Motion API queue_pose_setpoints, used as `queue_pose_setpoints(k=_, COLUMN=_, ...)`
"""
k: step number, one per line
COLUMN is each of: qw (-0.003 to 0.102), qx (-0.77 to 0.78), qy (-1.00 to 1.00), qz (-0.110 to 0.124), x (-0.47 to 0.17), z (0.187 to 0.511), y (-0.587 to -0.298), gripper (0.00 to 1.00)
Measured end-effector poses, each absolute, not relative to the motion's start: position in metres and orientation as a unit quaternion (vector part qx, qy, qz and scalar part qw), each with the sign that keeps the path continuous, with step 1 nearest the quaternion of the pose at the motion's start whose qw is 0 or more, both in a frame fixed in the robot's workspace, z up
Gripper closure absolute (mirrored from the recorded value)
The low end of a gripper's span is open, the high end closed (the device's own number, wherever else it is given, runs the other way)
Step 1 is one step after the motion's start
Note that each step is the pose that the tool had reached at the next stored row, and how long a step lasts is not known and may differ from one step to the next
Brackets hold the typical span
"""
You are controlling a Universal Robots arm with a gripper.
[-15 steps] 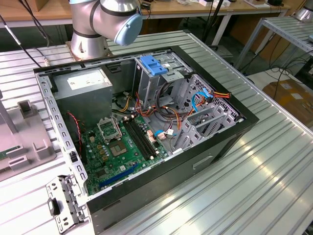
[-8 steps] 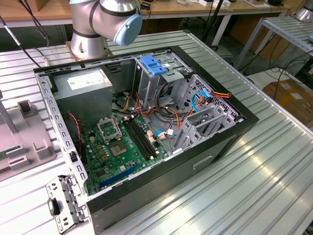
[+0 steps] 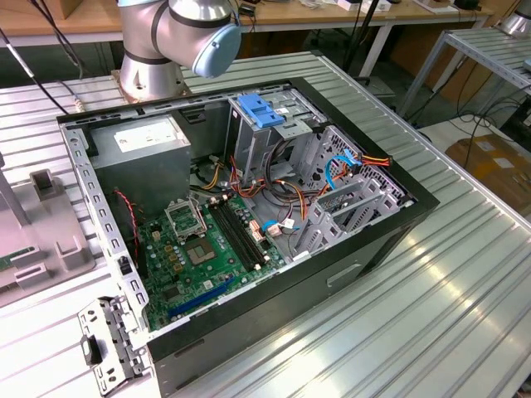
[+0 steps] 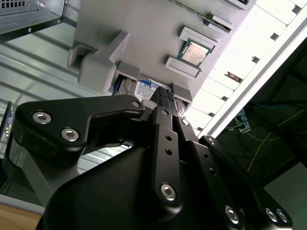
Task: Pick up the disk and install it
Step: 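Reach for the disk, then pick up the disk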
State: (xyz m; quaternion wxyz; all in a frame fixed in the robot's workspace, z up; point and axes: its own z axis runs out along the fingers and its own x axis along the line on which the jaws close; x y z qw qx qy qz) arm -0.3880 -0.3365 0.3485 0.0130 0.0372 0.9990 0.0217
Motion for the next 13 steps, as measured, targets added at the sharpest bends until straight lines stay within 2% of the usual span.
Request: queue_pose_setpoints(k=13, qw=0.013, qx=0.034, qy=0.999, qz=0.022, x=-0.388, z=0.3482, y=-0.3363, gripper=0.89)
